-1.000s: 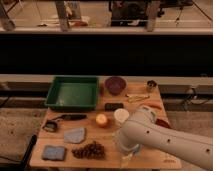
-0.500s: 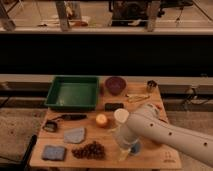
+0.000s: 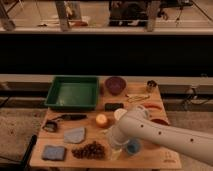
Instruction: Place grapes in paper cup
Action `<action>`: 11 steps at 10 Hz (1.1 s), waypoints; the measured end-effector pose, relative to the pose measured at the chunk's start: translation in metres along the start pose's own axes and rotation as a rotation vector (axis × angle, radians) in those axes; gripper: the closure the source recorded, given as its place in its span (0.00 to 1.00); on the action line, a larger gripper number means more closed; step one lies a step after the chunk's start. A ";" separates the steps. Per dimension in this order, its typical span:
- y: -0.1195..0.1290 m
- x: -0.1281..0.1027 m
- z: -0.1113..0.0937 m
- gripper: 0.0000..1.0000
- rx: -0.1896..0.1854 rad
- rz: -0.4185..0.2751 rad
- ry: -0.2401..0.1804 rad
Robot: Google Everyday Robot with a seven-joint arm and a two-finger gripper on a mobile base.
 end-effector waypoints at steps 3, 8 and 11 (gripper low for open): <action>-0.009 -0.004 0.011 0.20 0.011 -0.018 -0.016; -0.012 0.002 0.029 0.20 0.001 -0.029 -0.004; -0.009 0.001 0.043 0.20 -0.018 -0.040 0.011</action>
